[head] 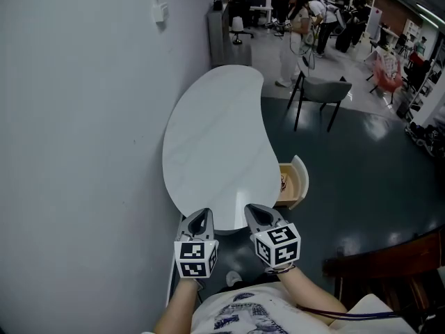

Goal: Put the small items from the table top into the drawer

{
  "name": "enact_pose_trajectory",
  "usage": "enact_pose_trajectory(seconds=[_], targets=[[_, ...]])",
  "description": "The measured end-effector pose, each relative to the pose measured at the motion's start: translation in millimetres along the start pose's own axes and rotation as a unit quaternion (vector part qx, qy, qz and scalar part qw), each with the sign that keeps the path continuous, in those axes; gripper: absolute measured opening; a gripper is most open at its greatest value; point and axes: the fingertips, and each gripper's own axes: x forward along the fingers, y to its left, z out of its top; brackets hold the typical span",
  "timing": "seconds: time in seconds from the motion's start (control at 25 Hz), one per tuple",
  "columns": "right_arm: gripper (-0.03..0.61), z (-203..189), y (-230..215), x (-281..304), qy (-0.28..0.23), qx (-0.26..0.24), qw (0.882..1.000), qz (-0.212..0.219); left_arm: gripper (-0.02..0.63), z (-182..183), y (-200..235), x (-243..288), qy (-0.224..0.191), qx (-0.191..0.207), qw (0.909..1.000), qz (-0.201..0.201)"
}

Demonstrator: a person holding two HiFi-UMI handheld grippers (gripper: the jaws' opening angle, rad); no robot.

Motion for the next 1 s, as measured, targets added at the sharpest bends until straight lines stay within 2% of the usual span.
enact_pose_trajectory(seconds=[0.2, 1.0], targets=[[0.020, -4.0, 0.9, -2.1, 0.001, -0.010, 1.000, 0.000, 0.020, -5.5, -4.9, 2.6, 0.005, 0.000, 1.0000, -0.004], [0.020, -9.4, -12.4, -4.5, 0.007, 0.002, 1.000, -0.002, 0.020, -7.5, -15.8, 10.4, 0.009, -0.003, 0.9999, -0.005]])
